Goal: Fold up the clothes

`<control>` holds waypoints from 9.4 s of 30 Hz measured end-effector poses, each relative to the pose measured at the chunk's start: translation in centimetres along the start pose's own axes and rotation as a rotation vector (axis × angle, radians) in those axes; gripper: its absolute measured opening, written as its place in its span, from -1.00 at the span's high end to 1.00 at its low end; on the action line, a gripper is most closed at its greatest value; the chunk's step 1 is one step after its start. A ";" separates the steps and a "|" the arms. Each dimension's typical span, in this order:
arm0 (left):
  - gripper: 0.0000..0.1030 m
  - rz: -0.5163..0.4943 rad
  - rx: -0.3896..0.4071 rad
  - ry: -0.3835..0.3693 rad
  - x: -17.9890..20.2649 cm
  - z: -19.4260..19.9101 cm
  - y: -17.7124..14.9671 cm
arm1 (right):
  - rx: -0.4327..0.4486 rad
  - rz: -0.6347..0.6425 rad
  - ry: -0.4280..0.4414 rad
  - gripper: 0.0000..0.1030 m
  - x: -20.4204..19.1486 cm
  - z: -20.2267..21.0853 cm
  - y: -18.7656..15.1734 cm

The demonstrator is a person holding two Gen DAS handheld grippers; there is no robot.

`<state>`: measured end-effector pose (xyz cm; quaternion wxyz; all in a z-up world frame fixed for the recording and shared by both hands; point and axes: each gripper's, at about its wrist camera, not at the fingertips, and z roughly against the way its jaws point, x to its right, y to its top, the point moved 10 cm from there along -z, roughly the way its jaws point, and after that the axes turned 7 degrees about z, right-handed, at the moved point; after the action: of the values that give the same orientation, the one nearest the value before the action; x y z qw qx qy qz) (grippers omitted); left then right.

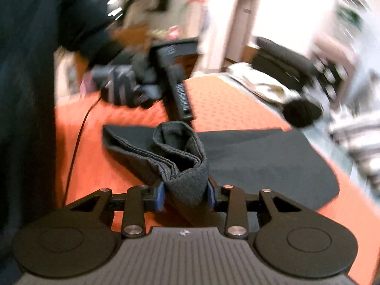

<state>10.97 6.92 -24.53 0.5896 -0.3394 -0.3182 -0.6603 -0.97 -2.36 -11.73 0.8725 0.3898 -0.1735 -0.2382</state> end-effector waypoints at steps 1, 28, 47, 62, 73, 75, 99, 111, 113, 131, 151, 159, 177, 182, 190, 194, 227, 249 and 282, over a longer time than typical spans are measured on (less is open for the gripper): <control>0.49 0.026 -0.002 -0.017 -0.3 0.1 0.3 | 0.012 -0.075 0.006 0.24 1.0 0.1 -0.2; 0.10 -0.570 0.307 0.230 9.1 4.6 -0.2 | 0.235 -1.386 0.004 0.28 13.1 -3.9 -11.7; 0.38 -0.451 0.385 0.429 4.4 1.8 3.8 | 0.006 -0.567 -0.359 0.87 10.4 0.5 -1.1; -0.25 -0.979 0.328 0.544 7.3 2.5 -2.6 | -0.062 -0.582 -0.332 0.99 12.9 -4.8 -5.4; -0.42 -1.433 0.218 0.626 8.1 -4.1 -5.9 | -0.046 -0.618 -0.245 0.99 13.3 -4.5 -5.6; -0.44 -1.484 0.200 0.636 8.1 -5.0 -6.1 | -0.041 -0.629 -0.235 0.99 13.3 -4.5 -5.6; 0.06 -1.202 0.122 0.542 10.1 -3.9 -1.3 | -0.233 0.168 -0.102 -1.00 5.4 -6.2 -4.0; -0.10 -1.066 0.139 0.489 10.2 -2.5 -0.3 | -0.219 0.287 -0.274 -0.31 6.5 -5.8 -3.9; -0.22 -1.124 0.156 0.514 9.8 -2.0 -0.8 | -0.215 0.257 -0.265 -0.22 6.7 -5.8 -3.9; 0.53 -1.420 0.167 0.720 6.6 2.8 -6.0 | -0.219 -0.037 -0.171 -0.11 5.1 -4.1 -1.9; 0.47 -0.952 0.020 0.412 8.8 7.9 -7.7 | -0.146 -0.787 0.274 -0.11 -0.3 -0.9 -2.8; 0.27 -0.865 0.134 0.433 8.7 6.5 -3.1 | -0.036 -0.885 0.177 -0.17 3.7 0.0 -3.5; 0.10 -0.800 0.515 0.455 12.5 5.8 -1.6 | 0.124 -0.928 -0.355 -0.41 9.9 0.9 -5.5; 0.12 -0.857 0.389 0.470 11.9 1.0 -3.8 | 0.125 -0.908 -0.400 -0.40 9.5 1.4 -4.1; 0.13 -0.822 0.384 0.488 11.6 0.5 -3.2 | 0.092 -0.724 -0.540 0.47 8.1 5.5 0.6; 0.13 -0.819 0.385 0.490 11.6 0.5 -3.4 | 0.023 -0.639 -0.483 0.72 6.2 3.8 1.7; -0.57 -0.280 0.537 0.424 2.5 9.2 -2.8 | 0.059 -1.166 -0.463 -0.78 5.6 2.0 -7.6; -0.56 -0.117 0.409 0.251 1.6 3.7 -3.0 | 0.139 -1.559 -0.172 -0.97 3.0 -3.4 -10.8; 0.58 -0.425 0.340 0.194 18.1 -5.1 -8.8 | 0.307 -1.507 -0.384 -0.43 2.0 15.0 -15.4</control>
<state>0.54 -6.54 -12.63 0.5139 -0.0967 -0.4307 -0.7356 -10.99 -21.38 -13.69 0.3675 0.4703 -0.0412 -0.8013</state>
